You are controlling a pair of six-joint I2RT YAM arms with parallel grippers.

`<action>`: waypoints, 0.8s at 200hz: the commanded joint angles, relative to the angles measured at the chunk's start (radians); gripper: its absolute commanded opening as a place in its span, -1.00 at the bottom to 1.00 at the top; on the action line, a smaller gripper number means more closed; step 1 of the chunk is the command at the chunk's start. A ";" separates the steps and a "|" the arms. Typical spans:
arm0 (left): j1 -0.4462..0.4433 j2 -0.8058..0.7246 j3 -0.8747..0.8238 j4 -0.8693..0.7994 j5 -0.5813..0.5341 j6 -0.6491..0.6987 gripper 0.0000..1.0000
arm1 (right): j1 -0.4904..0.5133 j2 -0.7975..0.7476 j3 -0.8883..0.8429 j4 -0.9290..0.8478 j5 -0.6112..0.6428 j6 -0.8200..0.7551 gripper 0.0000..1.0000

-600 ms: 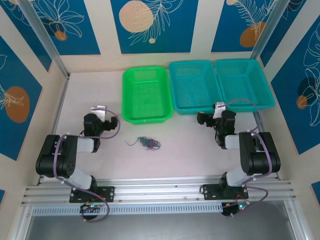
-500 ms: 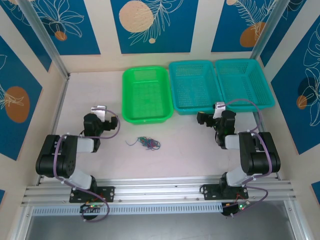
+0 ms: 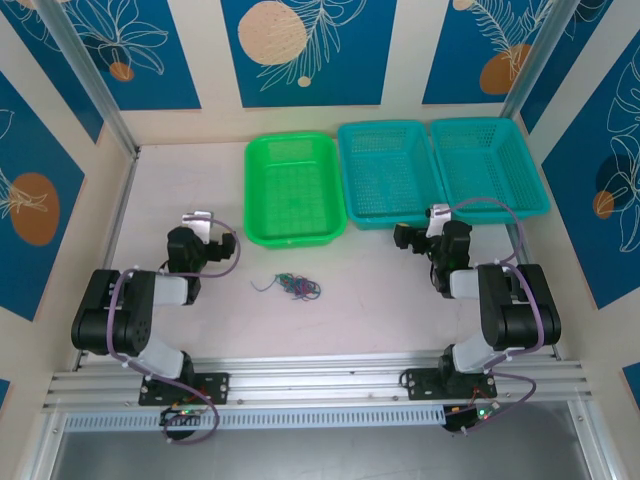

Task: Untangle the cables

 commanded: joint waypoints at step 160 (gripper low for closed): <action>-0.102 -0.719 0.230 -1.193 0.061 -0.735 0.60 | 0.190 -0.801 0.382 -1.299 -0.284 0.319 1.00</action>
